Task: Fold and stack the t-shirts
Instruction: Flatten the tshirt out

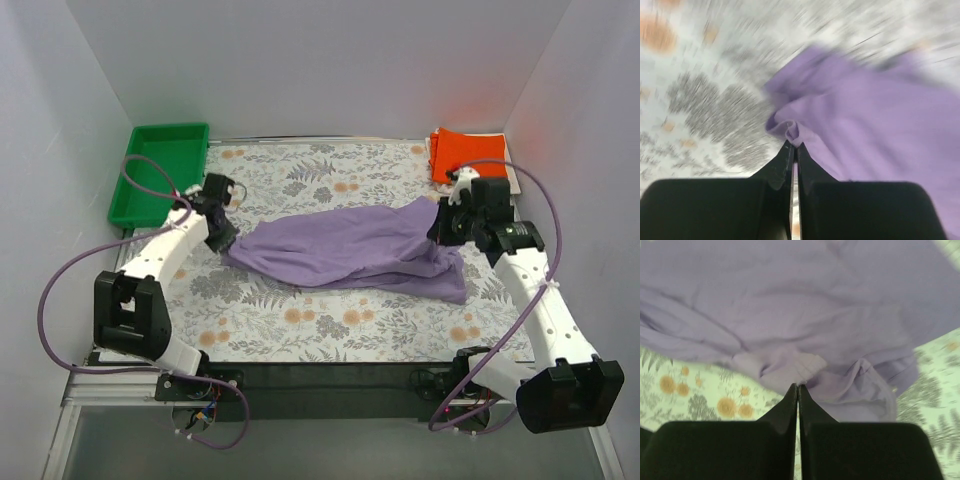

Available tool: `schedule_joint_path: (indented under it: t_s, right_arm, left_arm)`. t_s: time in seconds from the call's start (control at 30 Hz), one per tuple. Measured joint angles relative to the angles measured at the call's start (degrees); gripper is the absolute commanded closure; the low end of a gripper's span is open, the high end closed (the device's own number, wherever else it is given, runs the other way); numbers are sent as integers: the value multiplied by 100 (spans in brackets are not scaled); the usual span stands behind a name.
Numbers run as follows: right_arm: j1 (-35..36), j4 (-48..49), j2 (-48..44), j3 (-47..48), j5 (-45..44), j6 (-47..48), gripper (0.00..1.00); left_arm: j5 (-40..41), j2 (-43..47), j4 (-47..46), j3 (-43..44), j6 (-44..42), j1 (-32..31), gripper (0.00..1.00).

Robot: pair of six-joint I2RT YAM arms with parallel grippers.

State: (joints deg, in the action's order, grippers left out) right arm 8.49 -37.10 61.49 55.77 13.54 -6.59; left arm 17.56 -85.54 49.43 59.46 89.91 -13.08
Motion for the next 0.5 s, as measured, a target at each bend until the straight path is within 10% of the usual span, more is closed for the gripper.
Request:
schedule_joint_path:
  t_s: [0.3, 0.5]
  right_arm:
    - [11, 101, 828, 3303, -1742, 358, 99]
    - [17, 391, 787, 4579, -2632, 734, 99]
  left_arm:
    - [313, -205, 197, 4476, -678, 157, 100]
    - [442, 424, -68, 5073, -1078, 162, 100]
